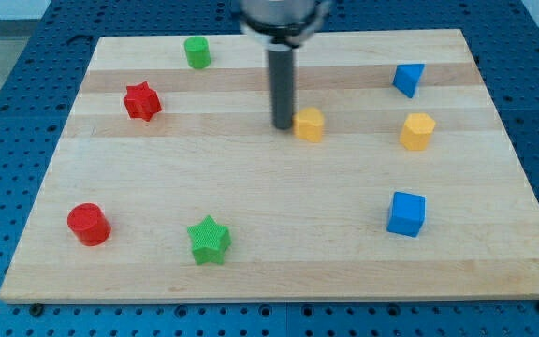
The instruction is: Slide the green circle towards the red star
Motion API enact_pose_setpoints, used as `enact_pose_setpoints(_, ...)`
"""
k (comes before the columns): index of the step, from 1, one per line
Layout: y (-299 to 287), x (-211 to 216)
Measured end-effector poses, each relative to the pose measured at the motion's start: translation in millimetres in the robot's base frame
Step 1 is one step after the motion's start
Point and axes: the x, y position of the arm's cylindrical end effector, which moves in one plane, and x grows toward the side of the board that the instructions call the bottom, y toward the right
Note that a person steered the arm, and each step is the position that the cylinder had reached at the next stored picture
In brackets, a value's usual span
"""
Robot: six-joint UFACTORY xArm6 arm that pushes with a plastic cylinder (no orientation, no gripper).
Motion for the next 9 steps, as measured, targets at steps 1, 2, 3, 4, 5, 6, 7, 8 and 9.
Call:
enact_pose_setpoints(1,61.6,4.8)
enact_pose_setpoints(2,101.3,10.2)
enact_pose_setpoints(3,95.7,10.2)
enact_pose_setpoints(4,89.5,10.2)
enact_pose_setpoints(5,82.5,10.2)
enact_pose_setpoints(6,72.5,10.2)
enact_pose_setpoints(7,58.9,10.2)
enact_pose_setpoints(8,44.9,10.2)
enact_pose_setpoints(9,33.2,10.2)
